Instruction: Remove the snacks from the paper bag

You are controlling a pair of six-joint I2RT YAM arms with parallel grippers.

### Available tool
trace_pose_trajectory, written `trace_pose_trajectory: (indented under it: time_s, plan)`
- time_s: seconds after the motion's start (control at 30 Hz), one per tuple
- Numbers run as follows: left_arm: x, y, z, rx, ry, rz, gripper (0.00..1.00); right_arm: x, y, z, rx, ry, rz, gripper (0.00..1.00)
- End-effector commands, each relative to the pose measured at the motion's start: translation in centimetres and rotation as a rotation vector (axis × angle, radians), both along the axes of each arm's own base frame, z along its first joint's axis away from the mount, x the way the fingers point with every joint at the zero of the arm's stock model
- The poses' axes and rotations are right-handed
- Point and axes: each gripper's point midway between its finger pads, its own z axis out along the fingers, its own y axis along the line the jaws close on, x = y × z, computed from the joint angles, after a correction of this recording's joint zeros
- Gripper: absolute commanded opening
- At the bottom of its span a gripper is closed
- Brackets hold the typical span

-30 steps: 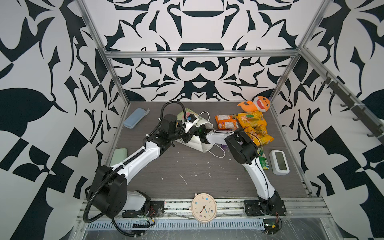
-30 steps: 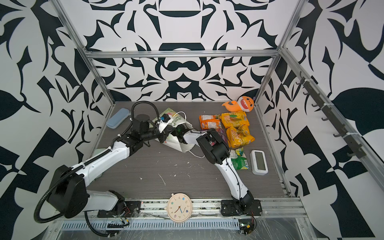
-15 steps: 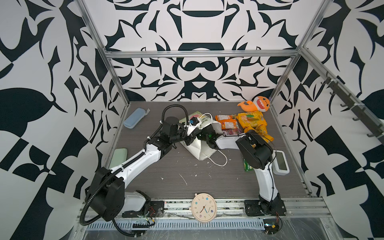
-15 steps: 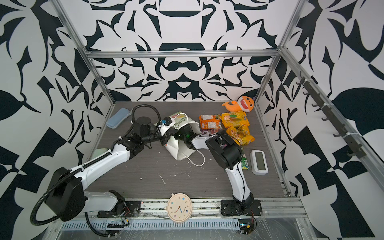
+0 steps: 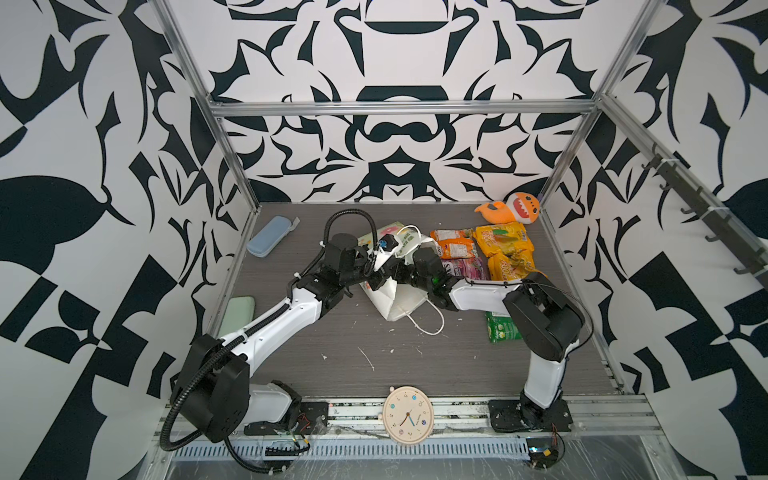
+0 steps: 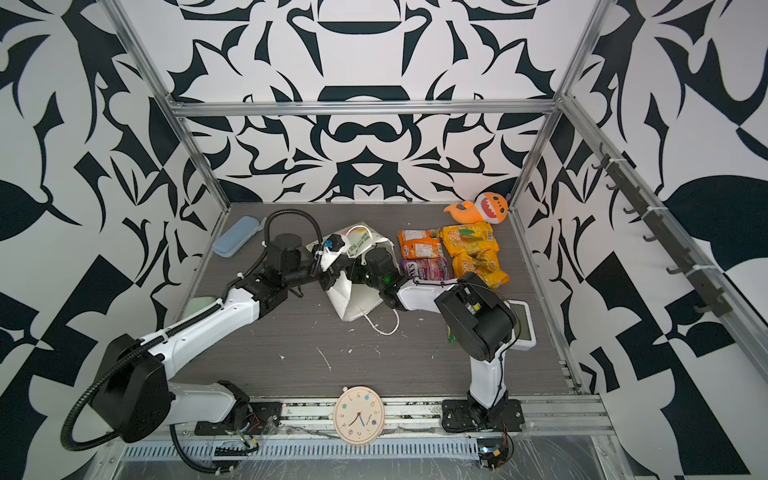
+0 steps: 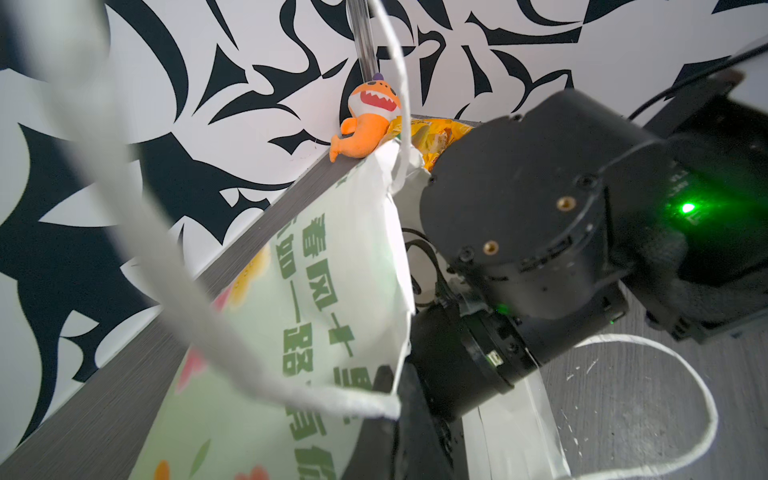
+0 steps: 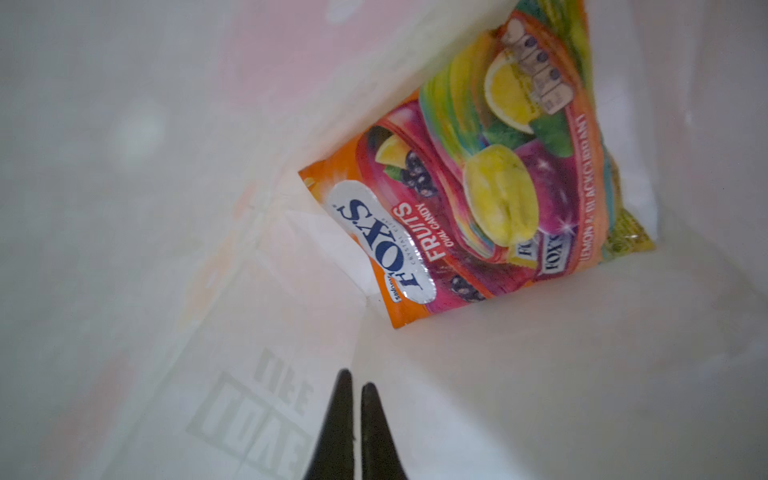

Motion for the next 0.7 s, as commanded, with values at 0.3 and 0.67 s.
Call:
trace_pose_trajectory:
  time_s: [0.3,0.67]
  plan:
    - [-1.2,-0.6,1.7,-0.016,-0.008,-0.079,0.00,6.8,1.0,-0.5,-0.104,-0.196,-0.137,0.83]
    - [-1.5,-2.0,2.1,-0.054,0.026,-0.159,0.00,10.5,7.4,-2.1,0.160,-0.136,-0.127,0.94]
